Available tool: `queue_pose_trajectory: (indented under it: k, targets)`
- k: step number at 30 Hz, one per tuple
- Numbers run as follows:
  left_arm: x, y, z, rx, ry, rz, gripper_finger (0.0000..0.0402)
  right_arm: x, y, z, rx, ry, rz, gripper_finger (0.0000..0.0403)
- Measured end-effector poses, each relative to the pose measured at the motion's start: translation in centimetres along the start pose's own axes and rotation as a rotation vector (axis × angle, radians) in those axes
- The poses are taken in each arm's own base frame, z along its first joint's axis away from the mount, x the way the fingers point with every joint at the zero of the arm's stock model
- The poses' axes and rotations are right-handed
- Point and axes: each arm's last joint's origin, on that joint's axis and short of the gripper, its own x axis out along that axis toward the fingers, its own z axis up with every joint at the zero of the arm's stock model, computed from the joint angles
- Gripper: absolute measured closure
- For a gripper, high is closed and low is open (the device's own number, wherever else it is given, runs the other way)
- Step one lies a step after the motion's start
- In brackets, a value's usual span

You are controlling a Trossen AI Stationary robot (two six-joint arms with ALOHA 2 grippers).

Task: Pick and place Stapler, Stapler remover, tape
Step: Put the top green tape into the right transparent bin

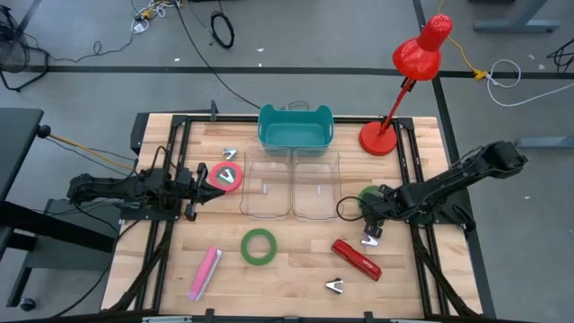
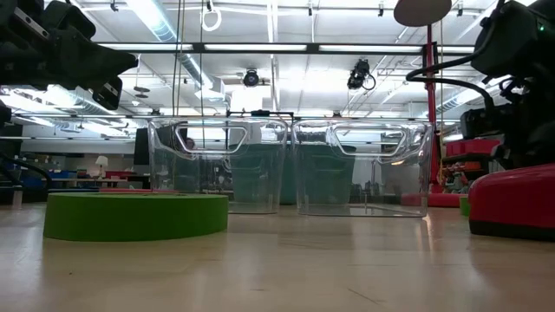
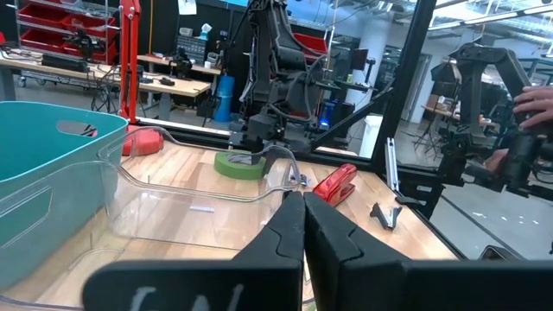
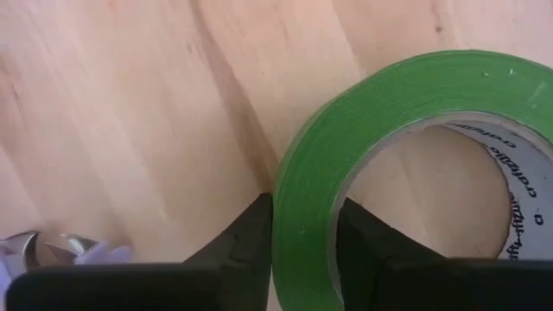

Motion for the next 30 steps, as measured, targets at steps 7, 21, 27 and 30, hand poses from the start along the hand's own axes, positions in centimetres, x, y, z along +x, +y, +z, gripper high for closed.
queue_pose_trajectory:
  k: [7, 21, 27, 30]
  targets:
    - [0.0, 0.0, 0.0, 0.000, 0.000, 0.000, 0.0399, -1.2, 0.5, 0.8, -0.006, -0.034, 0.028, 0.0308]
    - [0.0, 0.0, 0.0, 0.000, 0.000, 0.000, 0.0399, -5.9, 1.4, 3.5, -0.104, -0.109, -0.033, 0.0309]
    - [0.0, 0.0, 0.0, 0.000, 0.000, 0.000, 0.0399, -8.6, 1.9, 4.7, -0.117, -0.139, -0.027, 0.0309]
    - [0.0, 0.0, 0.0, 0.000, 0.000, 0.000, 0.0399, -10.2, 2.0, 5.4, -0.132, -0.172, -0.040, 0.0309]
